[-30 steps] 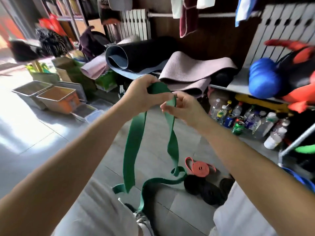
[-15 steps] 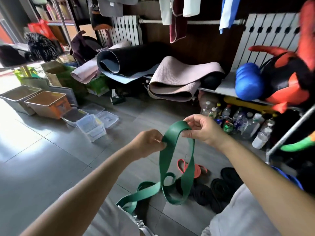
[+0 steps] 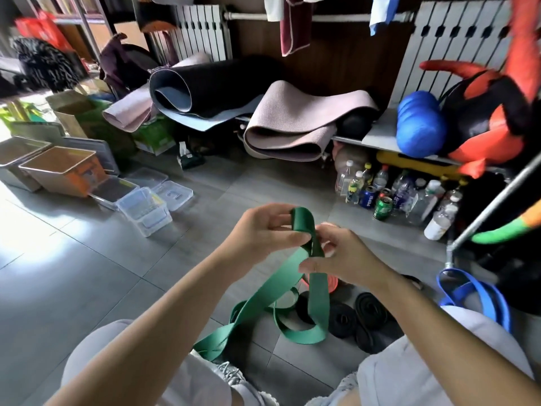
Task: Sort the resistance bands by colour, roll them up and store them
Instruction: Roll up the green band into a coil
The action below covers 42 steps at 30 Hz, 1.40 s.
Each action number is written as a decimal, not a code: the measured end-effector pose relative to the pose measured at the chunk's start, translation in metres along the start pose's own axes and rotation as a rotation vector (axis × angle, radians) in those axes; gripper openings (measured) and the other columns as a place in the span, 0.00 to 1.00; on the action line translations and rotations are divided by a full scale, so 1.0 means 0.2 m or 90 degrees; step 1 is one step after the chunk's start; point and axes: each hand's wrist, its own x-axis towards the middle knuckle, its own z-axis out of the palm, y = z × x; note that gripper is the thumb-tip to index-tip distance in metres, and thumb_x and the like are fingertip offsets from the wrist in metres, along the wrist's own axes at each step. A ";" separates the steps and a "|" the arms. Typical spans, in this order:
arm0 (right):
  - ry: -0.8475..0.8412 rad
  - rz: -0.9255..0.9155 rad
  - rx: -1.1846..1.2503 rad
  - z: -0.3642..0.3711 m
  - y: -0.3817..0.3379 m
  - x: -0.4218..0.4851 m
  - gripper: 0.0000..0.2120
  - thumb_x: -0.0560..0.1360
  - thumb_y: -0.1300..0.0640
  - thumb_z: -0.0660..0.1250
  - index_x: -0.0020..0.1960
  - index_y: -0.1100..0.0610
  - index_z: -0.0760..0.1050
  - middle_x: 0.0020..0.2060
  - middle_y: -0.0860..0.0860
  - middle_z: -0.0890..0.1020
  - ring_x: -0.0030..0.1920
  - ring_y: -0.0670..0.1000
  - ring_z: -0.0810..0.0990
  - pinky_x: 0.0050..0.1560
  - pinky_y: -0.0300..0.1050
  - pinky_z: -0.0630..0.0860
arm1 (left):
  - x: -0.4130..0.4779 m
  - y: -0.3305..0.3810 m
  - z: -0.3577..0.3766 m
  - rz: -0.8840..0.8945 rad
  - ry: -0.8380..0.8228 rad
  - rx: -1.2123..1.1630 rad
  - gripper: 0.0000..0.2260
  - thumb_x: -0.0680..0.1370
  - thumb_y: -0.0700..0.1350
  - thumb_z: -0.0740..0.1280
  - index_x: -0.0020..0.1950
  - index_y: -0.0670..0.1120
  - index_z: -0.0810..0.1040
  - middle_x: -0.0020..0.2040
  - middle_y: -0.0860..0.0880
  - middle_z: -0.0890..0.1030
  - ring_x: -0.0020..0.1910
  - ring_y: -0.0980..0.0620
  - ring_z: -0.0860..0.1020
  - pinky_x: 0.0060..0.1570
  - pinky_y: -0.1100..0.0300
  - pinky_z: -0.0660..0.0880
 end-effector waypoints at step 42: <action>0.006 0.008 0.260 0.15 0.04 -0.10 0.22 0.62 0.62 0.77 0.53 0.52 0.77 0.46 0.45 0.84 0.50 0.45 0.82 0.53 0.40 0.76 | -0.06 -0.09 -0.06 -0.049 -0.047 -0.090 0.17 0.60 0.40 0.77 0.47 0.43 0.79 0.41 0.47 0.83 0.39 0.51 0.81 0.42 0.61 0.78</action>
